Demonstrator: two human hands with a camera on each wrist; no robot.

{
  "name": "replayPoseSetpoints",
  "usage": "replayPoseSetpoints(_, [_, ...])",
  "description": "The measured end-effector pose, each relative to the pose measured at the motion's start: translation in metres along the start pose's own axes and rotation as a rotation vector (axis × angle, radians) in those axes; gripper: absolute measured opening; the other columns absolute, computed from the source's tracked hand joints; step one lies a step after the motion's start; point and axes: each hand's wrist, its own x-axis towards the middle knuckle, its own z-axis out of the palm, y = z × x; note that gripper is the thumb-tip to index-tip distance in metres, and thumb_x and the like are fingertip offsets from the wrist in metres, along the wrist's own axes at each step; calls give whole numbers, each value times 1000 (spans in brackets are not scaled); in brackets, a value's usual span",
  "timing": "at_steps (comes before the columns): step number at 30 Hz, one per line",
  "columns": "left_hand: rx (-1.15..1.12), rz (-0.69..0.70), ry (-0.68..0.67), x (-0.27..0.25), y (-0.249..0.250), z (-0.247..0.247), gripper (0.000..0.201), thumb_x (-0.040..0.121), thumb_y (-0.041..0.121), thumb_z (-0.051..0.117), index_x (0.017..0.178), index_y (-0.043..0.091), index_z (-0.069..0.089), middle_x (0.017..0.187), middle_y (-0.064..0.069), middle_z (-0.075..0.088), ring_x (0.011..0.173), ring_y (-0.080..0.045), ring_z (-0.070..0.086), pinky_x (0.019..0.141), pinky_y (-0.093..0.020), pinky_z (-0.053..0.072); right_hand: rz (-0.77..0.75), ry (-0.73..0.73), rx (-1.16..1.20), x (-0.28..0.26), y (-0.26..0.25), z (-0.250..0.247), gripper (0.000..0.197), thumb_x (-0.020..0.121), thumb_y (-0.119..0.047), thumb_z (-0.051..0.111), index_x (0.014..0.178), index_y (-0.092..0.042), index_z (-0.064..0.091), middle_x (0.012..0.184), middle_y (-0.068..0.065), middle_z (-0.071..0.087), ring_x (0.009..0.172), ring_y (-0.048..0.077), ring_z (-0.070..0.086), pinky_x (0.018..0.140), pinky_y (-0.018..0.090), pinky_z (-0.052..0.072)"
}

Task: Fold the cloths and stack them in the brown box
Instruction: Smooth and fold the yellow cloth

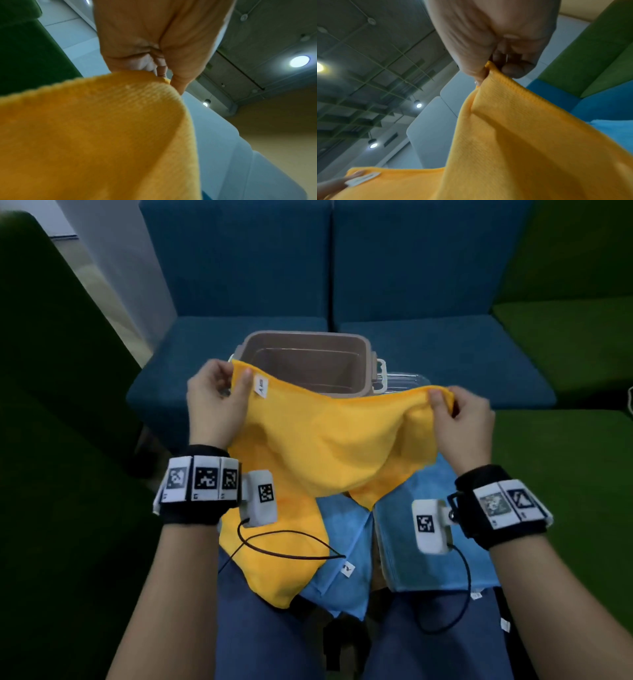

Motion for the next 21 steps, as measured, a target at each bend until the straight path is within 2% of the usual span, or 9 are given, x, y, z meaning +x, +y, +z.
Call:
replayPoseSetpoints(4, [76,-23,13,-26,4,19,37,89,29,64,59,18,44,54,9,39,53,-5,37,55,-23,34,-33,-44,9,-14,-12,12,13,91,-19,64,88,-8,71,72,2,59,65,18,50,66,31,40])
replayPoseSetpoints(6, [72,-36,37,-39,8,26,42,88,30,64,54,15,44,45,8,36,47,-7,34,53,-24,30,-20,-62,73,-20,-19,17,9,89,-15,65,97,-16,70,71,-9,59,60,7,50,64,22,41])
replayPoseSetpoints(8, [64,-48,21,-49,14,32,42,87,33,62,53,12,49,43,7,38,47,-9,35,54,-26,31,-37,-99,132,-26,-28,20,12,89,-14,62,99,-21,63,67,-11,54,58,6,50,63,21,42])
replayPoseSetpoints(11, [32,-29,-43,-66,23,40,31,84,34,58,57,18,60,57,4,56,58,-13,57,63,-29,45,-97,-187,216,-38,-43,21,9,91,-15,57,91,-24,56,66,-2,54,56,14,50,59,43,51])
replayPoseSetpoints(13, [46,15,-90,-78,28,44,30,84,30,59,58,17,66,70,-2,66,68,-11,64,69,-25,50,-122,-247,255,-44,-50,21,11,91,-14,54,91,-25,57,71,3,60,61,23,57,60,50,53])
replayPoseSetpoints(15, [66,66,-117,-87,31,48,27,85,25,62,61,15,68,76,-2,67,68,-6,63,66,-15,48,-138,-311,285,-49,-56,20,13,94,-9,51,97,-22,56,76,0,63,65,24,63,64,44,57])
replayPoseSetpoints(17, [33,93,-133,-93,32,52,22,85,23,65,69,9,71,81,-1,66,65,-5,64,63,-20,52,-143,-364,302,-55,-60,18,9,97,-7,51,101,-15,51,76,-4,65,67,20,67,64,27,56])
replayPoseSetpoints(18, [10,91,-139,-94,33,53,18,85,21,68,72,8,71,82,-1,65,63,-6,65,61,-24,54,-133,-372,306,-57,-61,17,7,98,-8,53,100,-13,49,75,-4,66,67,18,68,63,25,55])
replayPoseSetpoints(21, [-18,92,-137,-98,37,54,7,82,13,74,76,9,72,83,0,64,63,-5,64,56,-17,51,-62,-322,325,-62,-65,16,10,94,-14,63,89,-13,54,69,0,69,65,17,69,66,37,58])
